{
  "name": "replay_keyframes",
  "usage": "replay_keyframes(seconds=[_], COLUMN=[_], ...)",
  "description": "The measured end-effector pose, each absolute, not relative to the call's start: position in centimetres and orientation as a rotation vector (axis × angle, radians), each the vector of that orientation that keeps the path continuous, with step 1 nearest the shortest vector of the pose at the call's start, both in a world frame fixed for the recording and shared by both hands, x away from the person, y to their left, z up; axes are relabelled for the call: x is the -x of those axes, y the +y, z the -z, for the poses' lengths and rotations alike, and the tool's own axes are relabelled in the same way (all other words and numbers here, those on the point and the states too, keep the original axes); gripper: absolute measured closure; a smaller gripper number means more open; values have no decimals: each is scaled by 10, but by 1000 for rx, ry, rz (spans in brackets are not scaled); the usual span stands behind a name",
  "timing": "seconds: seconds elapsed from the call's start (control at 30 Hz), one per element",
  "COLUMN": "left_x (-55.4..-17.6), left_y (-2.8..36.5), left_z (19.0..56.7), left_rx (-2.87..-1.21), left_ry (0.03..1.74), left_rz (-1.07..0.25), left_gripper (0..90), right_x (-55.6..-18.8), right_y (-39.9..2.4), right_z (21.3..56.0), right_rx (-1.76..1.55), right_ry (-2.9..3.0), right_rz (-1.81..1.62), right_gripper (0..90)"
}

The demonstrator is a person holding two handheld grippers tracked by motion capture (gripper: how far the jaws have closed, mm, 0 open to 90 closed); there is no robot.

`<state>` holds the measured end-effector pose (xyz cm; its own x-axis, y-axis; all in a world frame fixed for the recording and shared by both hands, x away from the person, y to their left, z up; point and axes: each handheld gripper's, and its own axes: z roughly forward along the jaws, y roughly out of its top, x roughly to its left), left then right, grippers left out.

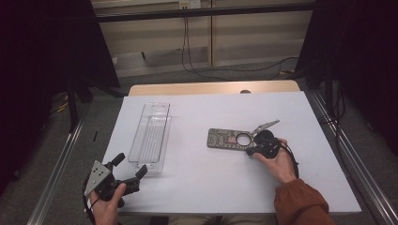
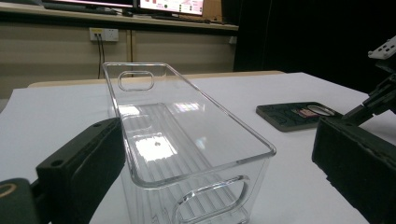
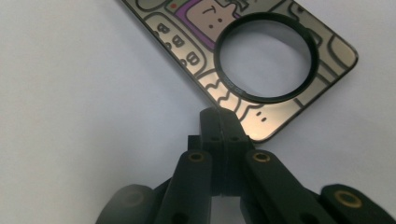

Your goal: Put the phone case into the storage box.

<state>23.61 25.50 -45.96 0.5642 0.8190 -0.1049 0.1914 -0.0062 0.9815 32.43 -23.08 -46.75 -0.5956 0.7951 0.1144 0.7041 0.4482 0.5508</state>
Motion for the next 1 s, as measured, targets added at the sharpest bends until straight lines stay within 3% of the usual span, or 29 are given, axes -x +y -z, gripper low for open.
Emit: replay_keyframes(seconds=[0.53,1.0], left_x=[-238,-241], left_y=[254,253], left_z=[460,460], left_rx=[-1528,-1534], left_ry=[887,879], left_rz=[-606,-601], left_gripper=[28,28], right_x=[-326,-375], right_y=[-228,-186], right_z=[452,437], right_rx=[-1328,-1255], right_ry=[2522,2573], right_rz=[-1097,-1055], right_gripper=[900,900])
